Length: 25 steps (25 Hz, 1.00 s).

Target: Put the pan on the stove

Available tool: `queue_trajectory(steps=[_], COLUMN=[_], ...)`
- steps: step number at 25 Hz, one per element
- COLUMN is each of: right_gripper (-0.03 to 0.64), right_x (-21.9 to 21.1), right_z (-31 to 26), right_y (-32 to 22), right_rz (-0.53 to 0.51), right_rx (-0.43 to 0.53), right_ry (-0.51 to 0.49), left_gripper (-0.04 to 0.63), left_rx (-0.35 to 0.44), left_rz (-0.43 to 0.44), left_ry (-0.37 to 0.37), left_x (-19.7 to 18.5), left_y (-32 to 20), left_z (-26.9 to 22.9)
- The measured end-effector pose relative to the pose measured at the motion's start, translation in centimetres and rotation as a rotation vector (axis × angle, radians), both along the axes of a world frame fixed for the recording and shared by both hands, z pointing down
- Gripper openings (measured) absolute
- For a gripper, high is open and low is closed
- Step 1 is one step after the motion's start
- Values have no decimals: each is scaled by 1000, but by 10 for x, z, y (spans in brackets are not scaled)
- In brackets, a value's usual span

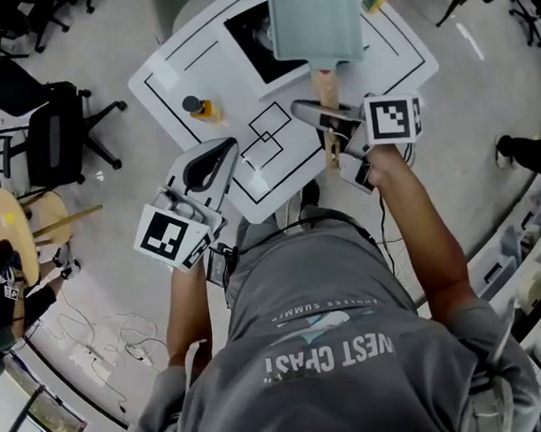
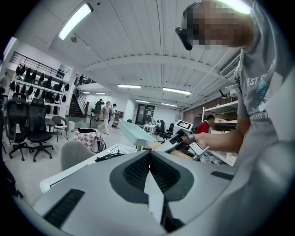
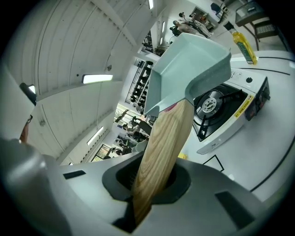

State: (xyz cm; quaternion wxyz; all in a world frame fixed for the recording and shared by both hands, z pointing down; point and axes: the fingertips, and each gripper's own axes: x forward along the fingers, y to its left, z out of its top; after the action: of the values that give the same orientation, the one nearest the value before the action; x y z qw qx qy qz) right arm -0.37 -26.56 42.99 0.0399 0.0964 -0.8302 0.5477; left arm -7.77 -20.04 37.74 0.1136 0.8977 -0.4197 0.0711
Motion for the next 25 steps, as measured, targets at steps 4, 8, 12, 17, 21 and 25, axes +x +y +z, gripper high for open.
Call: queue_trajectory(steps=[4, 8, 12, 17, 21, 25], right_gripper=[32, 32, 32, 32, 32, 32], right_x=[-4, -10, -15, -18, -19, -22], right_z=[16, 26, 36, 51, 66, 78], right_y=[-8, -14, -19, -23, -30, -34], right_rz=[7, 8, 9, 24, 22, 26], right_rx=[-19, -32, -47, -94, -84, -99], right_ry=[28, 27, 36, 61, 96, 115], left_gripper=[-2, -2, -2, -2, -2, -2], left_rx=[-13, -22, -31, -41, -53, -64], left_rz=[-2, -1, 1, 5, 5, 4], left_ry=[3, 7, 9, 15, 19, 22], left_x=[-3, -7, -9, -13, -16, -21], left_y=[-4, -9, -13, -16, -19, -21], left_z=[7, 11, 15, 19, 25, 31])
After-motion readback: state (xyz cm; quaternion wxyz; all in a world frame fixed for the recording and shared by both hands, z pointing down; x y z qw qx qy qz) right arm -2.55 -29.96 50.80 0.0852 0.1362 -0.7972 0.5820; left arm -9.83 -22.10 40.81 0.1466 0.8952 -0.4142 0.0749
